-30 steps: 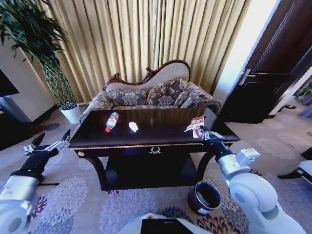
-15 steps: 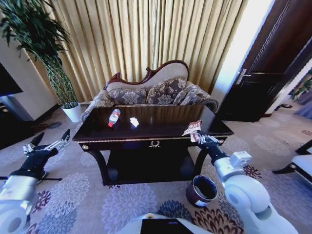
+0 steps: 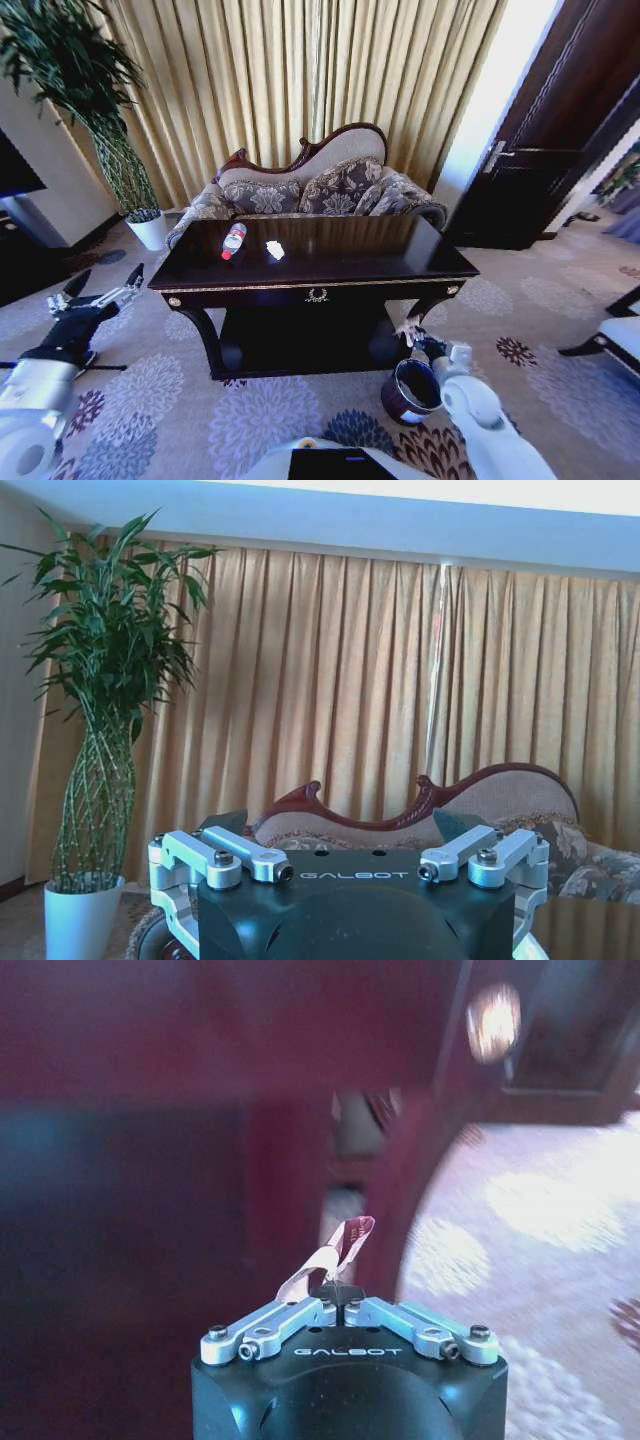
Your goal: Move to the front of the table and place the trash on the table into the trash bin.
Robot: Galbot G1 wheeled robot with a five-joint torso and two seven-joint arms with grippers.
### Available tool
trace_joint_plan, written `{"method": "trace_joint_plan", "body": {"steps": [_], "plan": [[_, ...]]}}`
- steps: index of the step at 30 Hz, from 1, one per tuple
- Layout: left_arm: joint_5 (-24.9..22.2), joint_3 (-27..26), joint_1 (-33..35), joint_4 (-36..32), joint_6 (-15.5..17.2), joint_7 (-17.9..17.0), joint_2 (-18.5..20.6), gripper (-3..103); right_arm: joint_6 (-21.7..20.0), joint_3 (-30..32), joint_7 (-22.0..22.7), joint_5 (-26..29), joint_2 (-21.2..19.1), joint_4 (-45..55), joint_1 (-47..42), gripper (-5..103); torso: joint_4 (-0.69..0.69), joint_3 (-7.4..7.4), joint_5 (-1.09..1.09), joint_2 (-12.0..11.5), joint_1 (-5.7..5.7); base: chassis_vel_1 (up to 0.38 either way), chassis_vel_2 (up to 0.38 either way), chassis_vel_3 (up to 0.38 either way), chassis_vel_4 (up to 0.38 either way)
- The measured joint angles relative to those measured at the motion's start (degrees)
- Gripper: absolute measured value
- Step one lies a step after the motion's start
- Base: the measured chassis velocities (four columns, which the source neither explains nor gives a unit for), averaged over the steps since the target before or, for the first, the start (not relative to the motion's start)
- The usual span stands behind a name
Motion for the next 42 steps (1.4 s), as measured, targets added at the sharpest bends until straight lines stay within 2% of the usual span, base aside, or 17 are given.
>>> {"method": "trace_joint_plan", "body": {"steps": [2, 4, 12, 18, 23, 24, 25, 27, 30, 31, 32, 34, 37, 38, 40, 41, 42], "plan": [[0.0, -0.1, 0.1, 0.0, 0.0, 0.1, 0.0, 100, 0.2, -0.2, -0.1, -0.6, 0.0, -2.5, 1.1, 0, 0.01, 0.00, 0.01, 0.0, 0.00, 0.000, 0.000, 0.000, 0.000], [0.0, -0.5, 0.1, 0.0, 0.0, 0.1, -0.1, 100, 0.9, -0.7, -0.4, -3.1, -0.1, -11.9, 4.7, 0, 0.00, 0.00, 0.00, 0.0, 0.00, 0.000, 0.000, 0.000, 0.000], [-0.1, -0.8, -0.2, 0.0, 0.0, 0.1, -0.2, 100, 3.2, -0.8, -0.4, -9.1, -0.1, -28.3, 11.2, 0, -0.01, -0.01, -0.01, 0.0, 0.00, 0.000, 0.000, 0.000, 0.000], [-0.2, -1.3, 0.1, 0.0, 0.0, 0.2, -0.2, 100, 4.6, -0.5, -0.4, -13.0, 1.3, -34.3, 13.1, 0, -0.02, -0.01, -0.01, 0.0, -0.01, 0.000, 0.000, 0.000, 0.000], [-0.2, -1.3, 0.1, 0.0, 0.0, 0.3, -0.1, 100, 4.7, -0.4, -0.1, -13.7, 2.0, -35.0, 13.7, -1, -0.01, -0.01, -0.01, 0.0, 0.00, 0.000, 0.000, 0.000, 0.000], [-0.2, -1.4, 0.2, 0.0, -0.1, 0.4, -0.1, 100, 4.8, -0.4, 0.0, -14.0, 2.2, -35.0, 13.9, 4, -0.01, -0.01, -0.01, 0.0, 0.00, 0.000, 0.000, 0.000, 0.000], [-0.2, -1.4, 0.2, 0.0, -0.1, 0.5, -0.1, 100, 4.8, -0.4, 0.0, -14.2, 2.3, -35.0, 14.0, 4, -0.01, -0.01, -0.02, 0.0, 0.00, 0.000, 0.000, 0.000, 0.000], [-0.3, -1.7, 0.3, 0.0, -0.2, 1.0, -0.2, 100, 4.8, -0.4, 0.2, -14.6, 2.4, -34.8, 14.2, 26, -0.01, -0.01, -0.01, 0.0, 0.00, 0.000, 0.000, 0.000, 0.000], [-0.5, -1.9, 0.3, 0.0, -0.3, 1.3, -0.2, 100, 4.8, -0.4, 0.3, -14.6, 2.4, -34.6, 14.3, 26, -0.01, -0.01, -0.02, 0.0, -0.01, 0.000, 0.000, 0.000, 0.000], [-0.6, -2.0, 0.3, 0.0, -0.3, 1.4, -0.2, 100, 4.8, -0.4, 0.7, -14.6, 2.4, -34.6, 14.3, 31, -0.01, -0.01, -0.02, 0.0, -0.01, 0.000, 0.000, 0.000, 0.000], [-0.8, -2.1, 0.3, 0.0, -0.3, 1.4, -0.2, 100, 4.8, -0.5, 1.2, -14.5, 2.4, -34.6, 14.4, 42, -0.01, -0.01, -0.02, 0.0, -0.01, 0.000, 0.000, 0.000, 0.000], [-0.9, -2.2, 0.3, 0.0, -0.3, 1.4, -0.1, 100, 4.8, -0.5, 1.4, -14.5, 2.4, -34.6, 14.4, 42, -0.01, -0.01, -0.02, 0.0, -0.01, 0.000, 0.000, 0.000, 0.000], [-1.1, -2.3, 0.3, 0.0, -0.3, 1.4, -0.1, 100, 4.8, -0.5, 1.5, -14.4, 2.3, -34.2, 14.2, 58, -0.01, -0.01, -0.02, 0.0, 0.00, 0.000, 0.000, 0.000, 0.000], [-1.1, -2.3, 0.3, 0.0, -0.3, 1.4, -0.1, 100, 4.8, -0.5, 1.5, -14.4, 2.3, -34.2, 14.2, 58, -0.01, -0.01, -0.02, 0.0, 0.00, 0.000, 0.000, 0.000, 0.000], [-1.1, -2.3, 0.2, 0.0, -0.4, 1.4, -0.1, 100, 4.7, -0.5, 1.6, -14.3, 2.3, -33.9, 13.9, 69, -0.02, -0.01, -0.01, 0.0, -0.01, 0.000, 0.000, 0.000, 0.000], [-1.1, -2.3, 0.2, 0.0, -0.4, 1.4, -0.1, 100, 4.7, -0.5, 1.6, -14.3, 2.3, -33.9, 13.9, 69, -0.02, -0.01, -0.01, 0.0, -0.01, 0.000, 0.000, 0.000, 0.000], [-1.1, -2.3, 0.2, 0.0, -0.4, 1.4, 0.0, 100, 4.7, -0.4, 1.6, -14.3, 2.3, -33.9, 13.9, 75, -0.01, -0.01, -0.02, 0.0, 0.00, 0.000, 0.000, 0.000, 0.000]]}}
